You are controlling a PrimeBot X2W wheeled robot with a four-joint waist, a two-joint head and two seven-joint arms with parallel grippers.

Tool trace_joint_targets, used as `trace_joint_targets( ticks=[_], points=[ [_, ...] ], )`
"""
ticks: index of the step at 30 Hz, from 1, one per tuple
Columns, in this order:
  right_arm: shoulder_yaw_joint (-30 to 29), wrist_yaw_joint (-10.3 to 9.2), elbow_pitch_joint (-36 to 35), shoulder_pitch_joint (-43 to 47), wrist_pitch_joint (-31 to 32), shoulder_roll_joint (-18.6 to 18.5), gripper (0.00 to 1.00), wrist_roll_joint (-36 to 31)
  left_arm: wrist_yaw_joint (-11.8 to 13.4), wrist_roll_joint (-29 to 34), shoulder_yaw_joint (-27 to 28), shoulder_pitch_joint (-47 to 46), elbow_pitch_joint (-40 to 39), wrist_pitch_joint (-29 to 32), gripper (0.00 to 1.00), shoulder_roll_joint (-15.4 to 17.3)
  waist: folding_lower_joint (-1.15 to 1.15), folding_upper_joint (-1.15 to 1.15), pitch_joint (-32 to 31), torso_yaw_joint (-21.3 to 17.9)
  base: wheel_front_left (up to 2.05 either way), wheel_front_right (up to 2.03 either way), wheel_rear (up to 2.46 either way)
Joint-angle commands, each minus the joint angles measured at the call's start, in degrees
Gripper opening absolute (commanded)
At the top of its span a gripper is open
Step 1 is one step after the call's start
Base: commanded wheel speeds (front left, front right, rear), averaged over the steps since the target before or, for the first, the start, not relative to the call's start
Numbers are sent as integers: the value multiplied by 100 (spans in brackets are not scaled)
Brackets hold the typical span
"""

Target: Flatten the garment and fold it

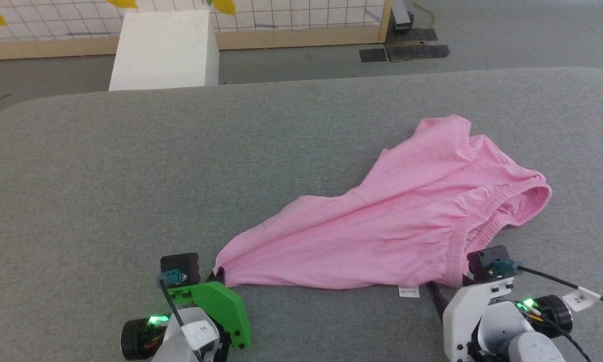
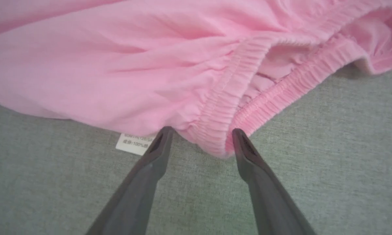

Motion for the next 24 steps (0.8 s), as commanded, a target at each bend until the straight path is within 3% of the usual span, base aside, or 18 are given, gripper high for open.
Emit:
trace_joint_targets(
  ticks=[1,2,3,9,13,18,21,24],
  points=[
    [5,-8,73,-83,174,5,25,-44,20,-31,8,33,-4,-43,0,7,0,0,36,54,0,0,0],
    [48,-8,91,-91,284,5,5,-41,18,-36,2,32,0,-59,0,6,0,0,35,66,0,0,0],
    [64,-8,88,-90,338,5,0,-27,13,-44,1,35,-1,-79,0,5,0,0,30,70,0,0,0],
    [97,-8,-422,119,483,6,0,256,-89,-232,101,106,-187,-357,0,-2,0,0,-111,17,0,0,0],
    [107,-8,-1415,161,710,-166,0,484,-323,-663,268,108,-842,-517,0,-48,0,0,-180,-103,0,0,0],
    [97,-8,-2612,-543,1058,-879,0,648,-731,-1295,491,-394,-1978,-298,0,-2,0,0,-57,-312,0,0,0],
    [108,-8,-2746,-1374,1250,-1342,0,851,-813,-1665,647,-1090,-2481,68,0,14,0,0,196,-411,0,0,0],
    [196,-8,-2437,-2304,1303,-1715,0,1017,-720,-1989,833,-1974,-2629,385,0,-12,0,0,541,-486,0,0,0]
  ],
)
